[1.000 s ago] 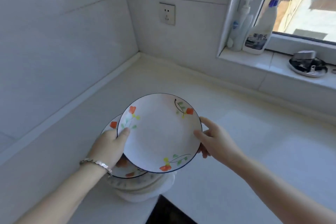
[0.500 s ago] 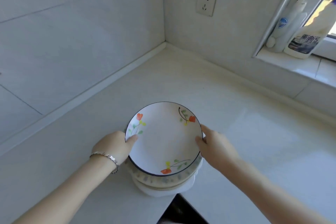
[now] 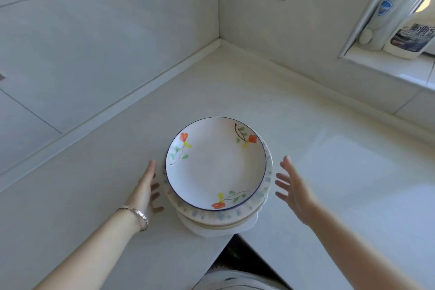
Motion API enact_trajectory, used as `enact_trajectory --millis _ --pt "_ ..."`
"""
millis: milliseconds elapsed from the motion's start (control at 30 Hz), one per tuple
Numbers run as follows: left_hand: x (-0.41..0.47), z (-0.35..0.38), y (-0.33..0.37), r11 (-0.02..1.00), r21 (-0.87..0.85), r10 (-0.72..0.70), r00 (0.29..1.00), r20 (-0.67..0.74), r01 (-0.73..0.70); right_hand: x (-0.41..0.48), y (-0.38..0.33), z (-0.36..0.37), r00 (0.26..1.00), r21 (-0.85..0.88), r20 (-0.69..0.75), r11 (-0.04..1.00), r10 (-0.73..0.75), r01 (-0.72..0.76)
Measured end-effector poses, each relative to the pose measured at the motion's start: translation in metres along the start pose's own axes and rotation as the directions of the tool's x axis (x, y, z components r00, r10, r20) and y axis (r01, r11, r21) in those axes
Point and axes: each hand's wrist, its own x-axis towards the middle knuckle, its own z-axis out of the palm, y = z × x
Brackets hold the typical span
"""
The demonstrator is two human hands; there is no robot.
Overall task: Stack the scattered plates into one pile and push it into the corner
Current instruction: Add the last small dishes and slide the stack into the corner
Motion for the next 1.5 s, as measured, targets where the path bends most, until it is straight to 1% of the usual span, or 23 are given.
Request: enact_trajectory --millis 33,67,133,200,267,367,433,467,600,667,800,867,967,1000,1100,1167,1233,1300,1367,1500 --pt "0.007 -0.003 -0.010 0.995 -0.047 -0.093 0.996 0.002 0.093 0.008 0.010 -0.004 0.995 0.068 0.015 0.992 0.103 -0.104" --pt "0.013 -0.006 -0.019 0.985 -0.053 -0.164 0.986 0.015 0.165 0.015 0.021 -0.005 0.982 0.097 0.031 0.977 0.188 -0.190" --pt "0.019 -0.009 -0.034 0.958 -0.071 -0.272 0.958 0.094 0.279 0.023 0.035 -0.002 0.953 0.104 0.070 0.948 0.295 -0.301" --pt "0.021 -0.008 -0.040 0.919 -0.148 -0.335 0.921 0.197 0.366 0.026 0.039 0.005 0.947 0.117 0.072 0.940 0.313 -0.319" --pt "0.021 -0.007 -0.041 0.889 -0.209 -0.350 0.898 0.266 0.408 0.029 0.041 0.008 0.953 0.151 0.039 0.941 0.300 -0.302" --pt "0.024 -0.005 -0.044 0.873 -0.262 -0.339 0.898 0.281 0.412 0.034 0.043 0.009 0.953 0.233 0.018 0.926 0.303 -0.298" --pt "0.023 -0.002 -0.046 0.840 -0.312 -0.342 0.880 0.329 0.444 0.039 0.049 0.006 0.953 0.281 0.003 0.914 0.304 -0.293" --pt "0.021 0.001 -0.045 0.823 -0.333 -0.343 0.870 0.355 0.460 0.041 0.053 0.004 0.950 0.285 -0.002 0.911 0.311 -0.298" --pt "0.032 0.003 -0.044 0.772 -0.401 -0.348 0.856 0.382 0.493 0.048 0.055 0.002 0.949 0.306 -0.007 0.904 0.315 -0.297" --pt "0.043 -0.001 -0.047 0.747 -0.408 -0.366 0.837 0.407 0.525 0.052 0.052 0.002 0.947 0.300 -0.021 0.906 0.320 -0.299" --pt "0.060 0.000 -0.052 0.728 -0.432 -0.399 0.841 0.366 0.533 0.069 0.055 0.001 0.954 0.277 0.000 0.917 0.298 -0.287" --pt "0.066 0.002 -0.052 0.711 -0.447 -0.402 0.836 0.375 0.542 0.077 0.051 0.004 0.961 0.236 -0.033 0.936 0.276 -0.261" --pt "0.075 0.006 -0.041 0.716 -0.440 -0.393 0.834 0.388 0.542 0.097 0.040 0.008 0.961 0.228 -0.077 0.943 0.267 -0.243" --pt "0.078 0.009 -0.036 0.711 -0.439 -0.394 0.828 0.400 0.550 0.103 0.035 0.008 0.960 0.247 -0.093 0.940 0.263 -0.234" --pt "0.089 0.021 -0.018 0.708 -0.433 -0.386 0.819 0.425 0.558 0.122 0.022 0.007 0.962 0.295 -0.081 0.929 0.259 -0.225" --pt "0.100 0.029 -0.005 0.711 -0.431 -0.380 0.819 0.429 0.556 0.135 0.009 0.007 0.965 0.270 -0.088 0.939 0.246 -0.214" --pt "0.113 0.036 0.008 0.708 -0.439 -0.376 0.822 0.428 0.553 0.152 -0.006 0.006 0.971 0.197 -0.108 0.962 0.215 -0.191" --pt "0.126 0.044 0.022 0.710 -0.437 -0.377 0.823 0.426 0.552 0.166 -0.023 0.010 0.978 0.147 -0.098 0.975 0.183 -0.168" --pt "0.137 0.053 0.038 0.717 -0.443 -0.380 0.835 0.398 0.538 0.180 -0.041 0.014 0.985 0.146 -0.094 0.981 0.145 -0.130" --pt "0.150 0.074 0.074 0.726 -0.487 -0.365 0.872 0.327 0.486 0.212 -0.074 0.015 0.990 0.089 -0.048 0.988 0.135 -0.130"
